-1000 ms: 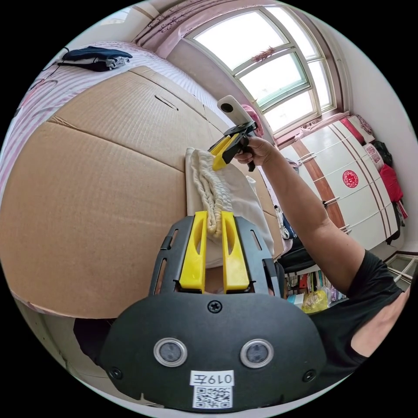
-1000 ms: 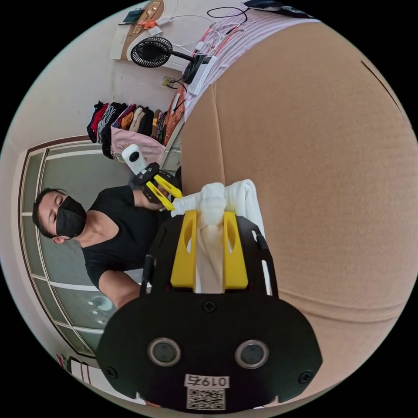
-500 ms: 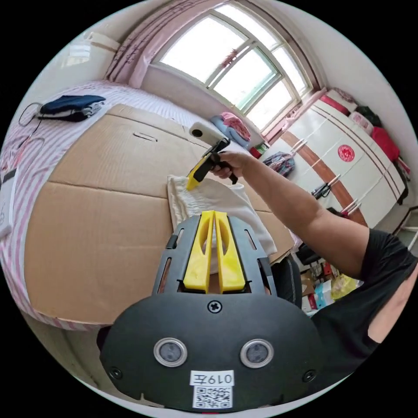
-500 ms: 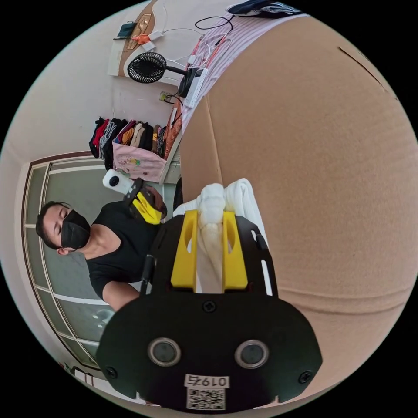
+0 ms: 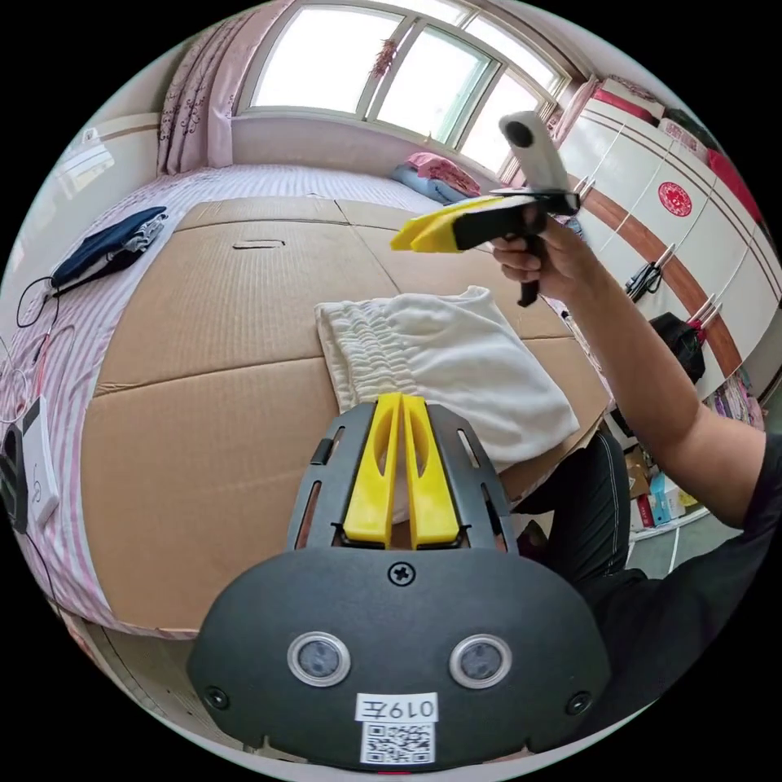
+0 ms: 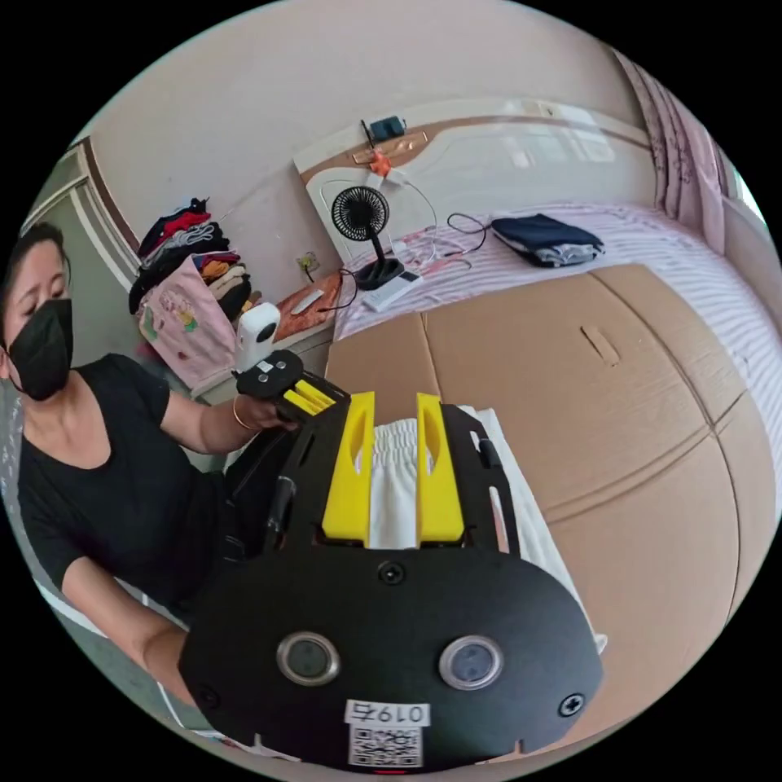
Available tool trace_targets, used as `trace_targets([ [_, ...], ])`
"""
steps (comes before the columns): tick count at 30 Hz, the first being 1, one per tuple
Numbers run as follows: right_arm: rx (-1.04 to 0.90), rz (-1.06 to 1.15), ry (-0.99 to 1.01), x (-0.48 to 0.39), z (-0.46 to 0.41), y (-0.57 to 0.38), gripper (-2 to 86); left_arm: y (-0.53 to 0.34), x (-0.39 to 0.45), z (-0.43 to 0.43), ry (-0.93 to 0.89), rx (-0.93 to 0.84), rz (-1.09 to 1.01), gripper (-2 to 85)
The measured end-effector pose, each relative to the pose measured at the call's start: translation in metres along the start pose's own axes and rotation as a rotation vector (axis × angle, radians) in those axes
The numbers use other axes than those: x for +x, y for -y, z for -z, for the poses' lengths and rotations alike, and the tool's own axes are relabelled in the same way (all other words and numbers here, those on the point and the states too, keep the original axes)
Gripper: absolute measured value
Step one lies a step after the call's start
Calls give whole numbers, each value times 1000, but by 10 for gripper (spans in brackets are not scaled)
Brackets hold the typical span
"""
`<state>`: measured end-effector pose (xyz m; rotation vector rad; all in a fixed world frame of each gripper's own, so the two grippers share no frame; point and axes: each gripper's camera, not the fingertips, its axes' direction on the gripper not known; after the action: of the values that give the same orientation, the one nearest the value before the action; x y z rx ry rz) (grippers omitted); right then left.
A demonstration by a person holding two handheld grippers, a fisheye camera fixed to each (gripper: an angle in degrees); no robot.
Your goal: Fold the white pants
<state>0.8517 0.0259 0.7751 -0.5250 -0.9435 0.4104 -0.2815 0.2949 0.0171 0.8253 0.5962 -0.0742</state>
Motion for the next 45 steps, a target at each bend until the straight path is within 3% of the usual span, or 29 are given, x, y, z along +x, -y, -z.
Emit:
trace_targets([
  [4, 64, -25, -301, -140, -53, -88, 89, -23, -15, 38, -3, 106, 76, 8],
  [8, 36, -82, -582, -232, -150, -161, 88, -64, 0, 61, -31, 157, 14, 9],
  [12, -2, -18, -826, -284, -229, -187, 78, -101, 10, 65, -18, 187, 97, 10],
  [14, -64, 107, -1029, -305, -280, -196, 67, -111, 13, 69, -64, 227, 115, 11],
  [16, -136, 200, -1090, -311, -317, -201, 68, -116, 18, 72, -68, 238, 113, 11],
  [21, -276, 274, -1105, -311, -383, -216, 112, -105, 33, 81, 107, 192, 90, 12],
  [25, -393, 350, -1159, -308, -436, -241, 99, -93, 33, 78, 20, 178, 73, 16],
  [31, -315, 219, -1072, -295, -444, -273, 87, -85, 61, 75, 9, 141, -79, 47],
  [35, -259, 123, -990, -277, -440, -293, 85, -88, 97, 82, 35, 134, -273, 64],
  [41, -266, 120, -982, -263, -454, -318, 80, -102, 184, 87, 417, 178, -608, 47],
  [45, -257, 101, -963, -254, -456, -331, 78, -104, 229, 86, 406, 107, -817, 73],
])
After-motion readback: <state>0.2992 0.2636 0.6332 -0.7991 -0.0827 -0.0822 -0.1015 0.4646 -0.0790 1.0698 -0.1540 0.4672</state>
